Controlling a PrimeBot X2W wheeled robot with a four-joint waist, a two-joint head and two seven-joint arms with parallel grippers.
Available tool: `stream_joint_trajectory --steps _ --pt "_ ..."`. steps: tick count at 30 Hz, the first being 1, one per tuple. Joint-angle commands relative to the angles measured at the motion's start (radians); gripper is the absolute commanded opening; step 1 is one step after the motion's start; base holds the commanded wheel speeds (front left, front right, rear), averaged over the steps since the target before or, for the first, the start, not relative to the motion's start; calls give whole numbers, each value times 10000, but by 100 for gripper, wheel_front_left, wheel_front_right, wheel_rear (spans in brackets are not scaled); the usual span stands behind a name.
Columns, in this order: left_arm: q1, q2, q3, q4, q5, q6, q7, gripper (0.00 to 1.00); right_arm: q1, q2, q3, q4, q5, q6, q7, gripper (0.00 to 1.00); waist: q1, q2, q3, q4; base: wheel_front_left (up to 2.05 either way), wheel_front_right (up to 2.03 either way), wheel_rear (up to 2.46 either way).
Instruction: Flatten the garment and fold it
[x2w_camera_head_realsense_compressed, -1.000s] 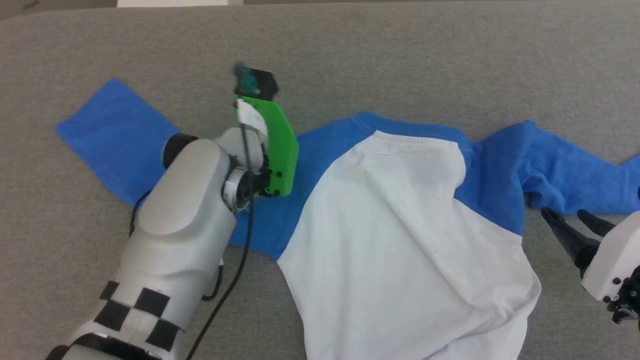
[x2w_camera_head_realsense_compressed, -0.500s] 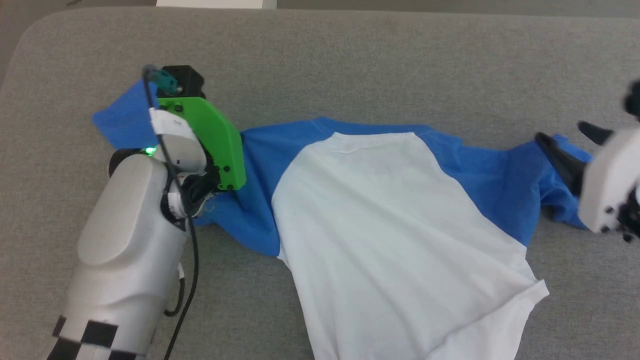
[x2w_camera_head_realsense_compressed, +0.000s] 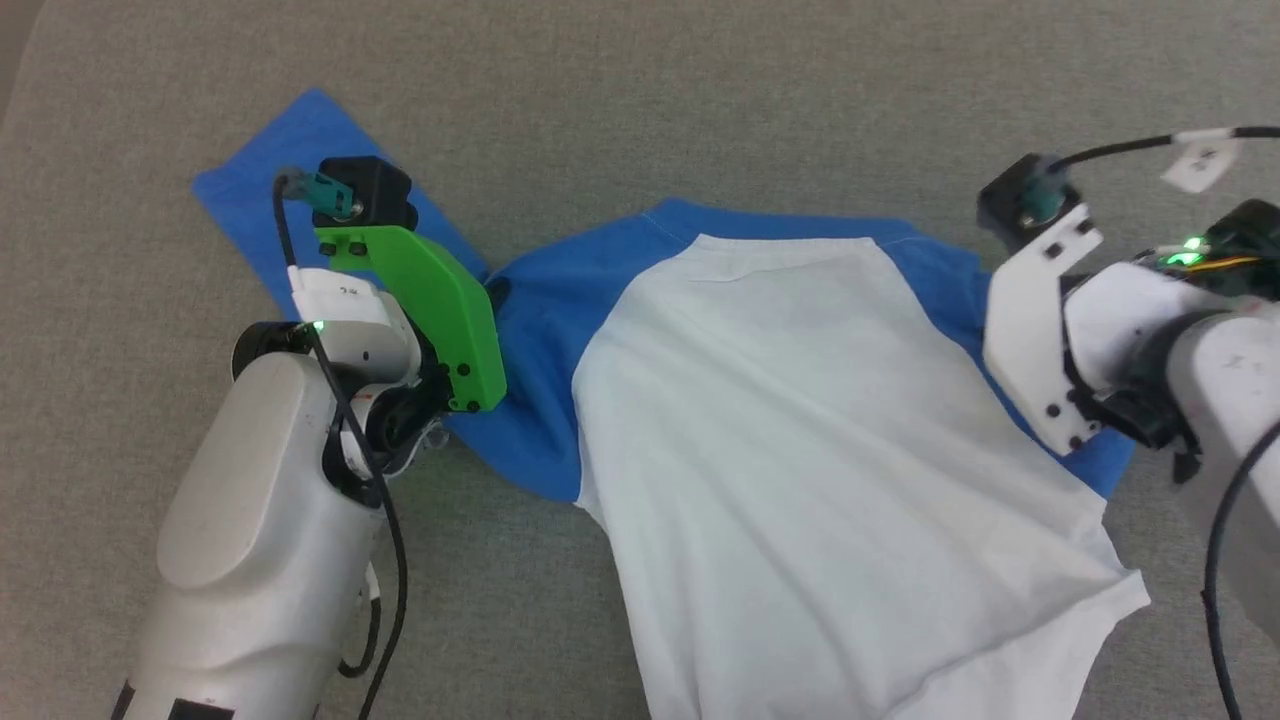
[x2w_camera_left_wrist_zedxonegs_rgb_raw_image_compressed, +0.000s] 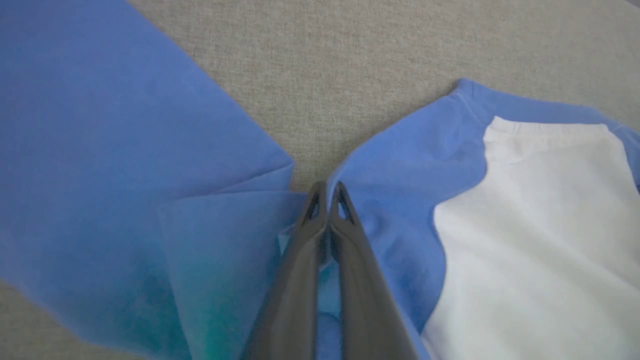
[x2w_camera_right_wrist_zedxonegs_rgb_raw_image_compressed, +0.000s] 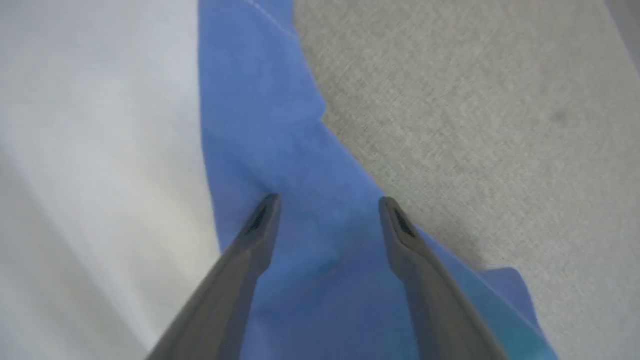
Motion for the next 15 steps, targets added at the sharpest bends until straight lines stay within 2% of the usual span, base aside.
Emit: stream_joint_trajectory --steps 1,10,11,12,15 --pt "187 -18 -9 -74 3 56 -110 0 -206 -56 250 222 45 31 -69 100 -1 0 100 78 0 0 0" --pt "304 8 -31 -294 -11 100 -225 0 -655 -32 1281 1407 549 31 -195 100 -1 0 270 130 0 0 0" --pt "318 8 -30 -295 -22 98 -242 0 -662 -34 1349 1511 703 31 -105 37 -1 0 261 130 0 0 0" --pt "331 9 -29 -293 -31 93 -256 0 -664 -14 1343 1574 857 31 -59 0 -1 0 250 127 0 0 0" --pt "396 1 -4 -289 -106 43 -344 0 -688 -6 1295 1641 1288 31 52 0 -1 0 183 104 0 0 0"
